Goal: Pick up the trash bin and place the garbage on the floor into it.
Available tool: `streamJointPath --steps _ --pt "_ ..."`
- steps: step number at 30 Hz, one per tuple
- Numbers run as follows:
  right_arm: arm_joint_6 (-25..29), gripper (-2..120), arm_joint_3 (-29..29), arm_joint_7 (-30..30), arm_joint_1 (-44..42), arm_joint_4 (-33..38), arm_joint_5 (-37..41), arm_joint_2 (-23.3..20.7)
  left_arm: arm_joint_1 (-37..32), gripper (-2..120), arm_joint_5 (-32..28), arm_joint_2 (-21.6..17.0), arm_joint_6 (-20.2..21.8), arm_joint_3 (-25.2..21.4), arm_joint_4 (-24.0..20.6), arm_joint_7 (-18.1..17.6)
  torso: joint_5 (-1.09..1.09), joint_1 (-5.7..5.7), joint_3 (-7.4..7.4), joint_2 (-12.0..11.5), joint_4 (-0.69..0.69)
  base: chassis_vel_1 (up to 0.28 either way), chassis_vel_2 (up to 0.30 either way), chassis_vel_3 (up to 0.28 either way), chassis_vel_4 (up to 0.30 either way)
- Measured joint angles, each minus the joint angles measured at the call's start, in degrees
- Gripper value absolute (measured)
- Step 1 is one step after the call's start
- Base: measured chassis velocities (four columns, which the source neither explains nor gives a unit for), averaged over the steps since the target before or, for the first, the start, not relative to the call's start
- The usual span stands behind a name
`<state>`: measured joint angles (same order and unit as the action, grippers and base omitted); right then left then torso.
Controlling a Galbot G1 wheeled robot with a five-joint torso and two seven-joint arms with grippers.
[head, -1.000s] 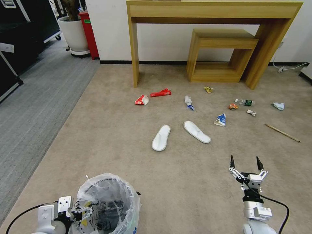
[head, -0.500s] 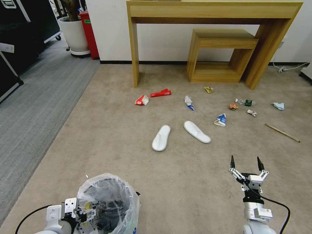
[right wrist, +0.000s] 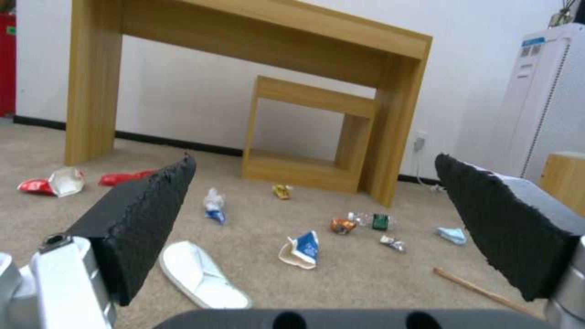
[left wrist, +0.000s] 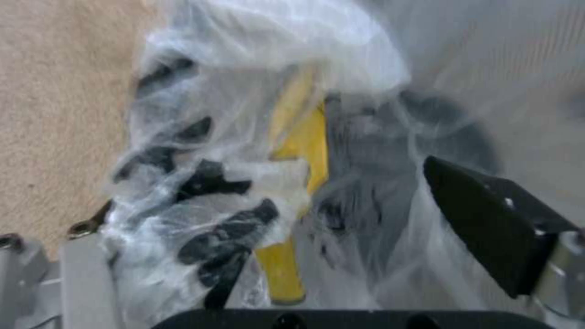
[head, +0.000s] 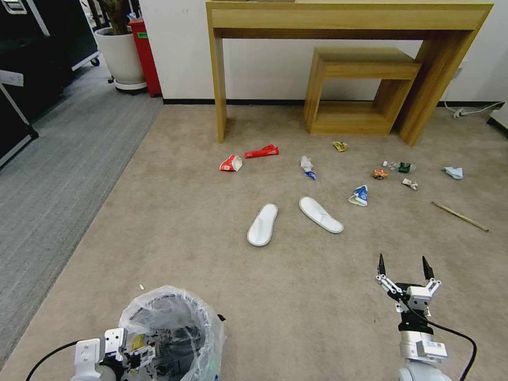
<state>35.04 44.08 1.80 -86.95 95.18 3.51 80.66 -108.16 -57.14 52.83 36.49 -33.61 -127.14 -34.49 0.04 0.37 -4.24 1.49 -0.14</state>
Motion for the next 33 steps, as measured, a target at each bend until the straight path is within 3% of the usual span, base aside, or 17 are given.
streamJointPath --steps 7,16,22,29,31,33 --pt "0.3 100 -0.1 0.1 -0.1 0.0 -0.1 0.2 0.3 87 0.1 0.6 0.0 1.0 0.5 -0.2 0.05 0.00 0.01 0.0 0.02 0.000 0.000 0.000 0.000" --pt "1.0 100 0.0 0.6 -0.4 -0.1 -0.1 0.4 -0.8 68 0.1 0.7 -0.1 1.1 -0.8 0.1 -0.02 0.00 0.00 0.0 0.01 0.000 0.000 0.000 0.000" --pt "1.0 100 0.0 0.9 -0.6 1.0 0.0 0.6 -2.0 45 0.0 0.8 -0.1 0.7 -1.9 0.5 -0.12 0.01 -0.02 0.0 0.01 0.000 0.000 0.000 0.000" --pt "0.8 100 0.0 1.0 -0.8 1.8 0.0 0.7 -2.3 23 0.1 0.9 -0.2 0.7 -2.1 0.7 -0.06 0.01 -0.02 0.0 0.01 0.000 0.000 0.000 0.000" --pt "0.8 100 0.0 1.1 -0.8 1.9 0.0 0.7 -2.3 21 0.2 0.9 -0.2 0.7 -2.0 0.7 -0.06 0.01 -0.02 0.0 0.01 0.000 0.000 0.000 0.000" --pt "0.7 100 0.0 1.3 -0.8 2.0 0.0 0.8 -2.4 10 0.8 0.9 -0.3 0.7 -2.0 0.8 -0.04 0.01 -0.02 0.0 0.01 0.000 0.000 0.000 0.000"
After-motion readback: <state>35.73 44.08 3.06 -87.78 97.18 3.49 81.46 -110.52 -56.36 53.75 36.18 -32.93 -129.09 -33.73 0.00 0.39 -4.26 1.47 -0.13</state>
